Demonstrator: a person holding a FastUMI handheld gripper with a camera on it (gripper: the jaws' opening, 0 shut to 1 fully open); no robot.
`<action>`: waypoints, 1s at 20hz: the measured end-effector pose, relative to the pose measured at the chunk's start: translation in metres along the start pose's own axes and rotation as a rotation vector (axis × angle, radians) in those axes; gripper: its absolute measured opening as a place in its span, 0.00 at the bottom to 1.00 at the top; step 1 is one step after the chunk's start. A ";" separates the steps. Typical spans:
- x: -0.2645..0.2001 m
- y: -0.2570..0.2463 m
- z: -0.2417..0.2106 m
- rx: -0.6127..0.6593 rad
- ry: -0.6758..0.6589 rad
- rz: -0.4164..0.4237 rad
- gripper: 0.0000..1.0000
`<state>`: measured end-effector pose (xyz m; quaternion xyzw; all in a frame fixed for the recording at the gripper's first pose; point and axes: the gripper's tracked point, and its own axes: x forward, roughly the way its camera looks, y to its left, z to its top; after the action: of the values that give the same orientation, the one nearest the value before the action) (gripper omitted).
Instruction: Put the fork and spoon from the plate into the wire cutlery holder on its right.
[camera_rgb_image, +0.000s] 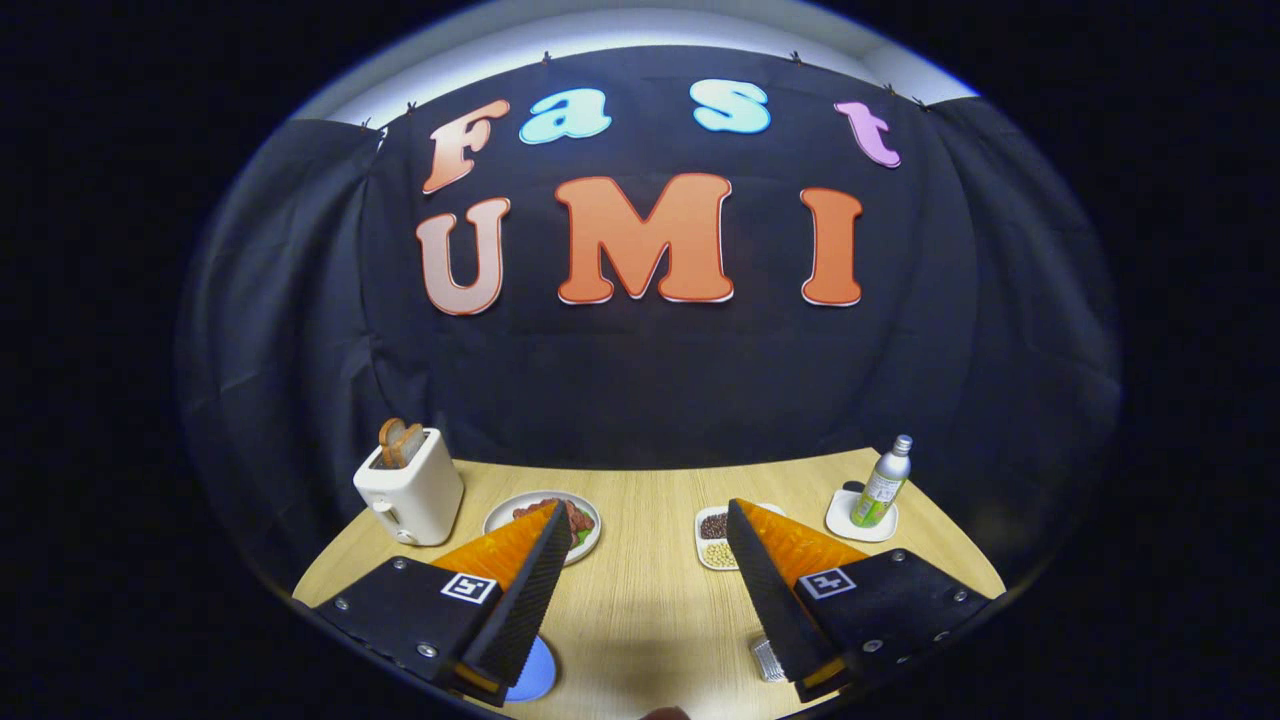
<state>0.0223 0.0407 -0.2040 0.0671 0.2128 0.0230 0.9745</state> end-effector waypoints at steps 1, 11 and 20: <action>-0.002 0.007 0.003 -0.008 -0.022 0.000 0.94; -0.002 0.135 -0.032 -0.024 0.010 0.151 0.94; -0.005 0.194 -0.153 -0.042 0.437 0.251 0.94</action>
<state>-0.0491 0.2505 -0.3127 0.0663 0.4078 0.1623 0.8961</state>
